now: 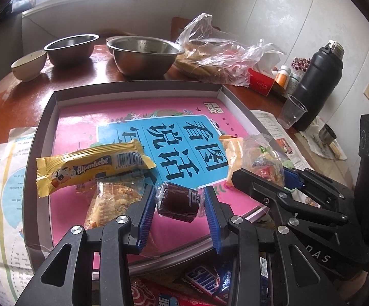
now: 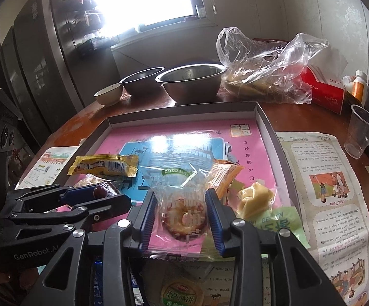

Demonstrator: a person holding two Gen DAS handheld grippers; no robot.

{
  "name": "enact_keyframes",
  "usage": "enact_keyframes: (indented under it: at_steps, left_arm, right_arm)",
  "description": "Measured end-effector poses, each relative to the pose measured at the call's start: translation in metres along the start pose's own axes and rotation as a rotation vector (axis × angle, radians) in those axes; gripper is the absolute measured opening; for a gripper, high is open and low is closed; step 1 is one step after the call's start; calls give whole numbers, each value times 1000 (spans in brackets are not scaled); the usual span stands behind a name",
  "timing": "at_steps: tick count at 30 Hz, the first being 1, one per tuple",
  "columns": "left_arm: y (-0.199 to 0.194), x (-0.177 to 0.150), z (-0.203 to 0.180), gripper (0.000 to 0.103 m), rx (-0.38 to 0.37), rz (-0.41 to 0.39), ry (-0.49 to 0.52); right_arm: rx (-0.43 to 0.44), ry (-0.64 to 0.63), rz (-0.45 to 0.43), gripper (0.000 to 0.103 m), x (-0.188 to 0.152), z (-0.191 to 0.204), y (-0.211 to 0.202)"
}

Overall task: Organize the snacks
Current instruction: 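Open both grippers to release the chocolate and mooncake bag in the tray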

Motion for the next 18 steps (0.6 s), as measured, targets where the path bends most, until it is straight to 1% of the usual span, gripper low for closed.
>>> enact_keyframes:
  at_steps: [6, 8, 11, 18]
  left_arm:
    - [2, -1, -1, 41, 3, 6, 1]
    - [1, 0, -1, 42, 3, 6, -1]
    - [1, -1, -1, 49, -5, 5, -9]
    - [-3, -1, -2, 58, -1, 4, -13]
  right_arm:
    - [5, 18, -9, 39, 0, -5, -4]
    - [4, 27, -8, 42, 0, -7, -5]
    - [2, 40, -12, 43, 2, -11, -7]
    - [-11, 54, -31, 47, 5, -15, -15]
Point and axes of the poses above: each gripper's, at about its wrist camera, not at the fingertips, and y roughly the way its jaws point, z to its left, x to its top, the point moved 5 cm from there along y, roughly the way its jaws point, and after that the axes turned 13 degrees about -x, right-handed, at the moved point
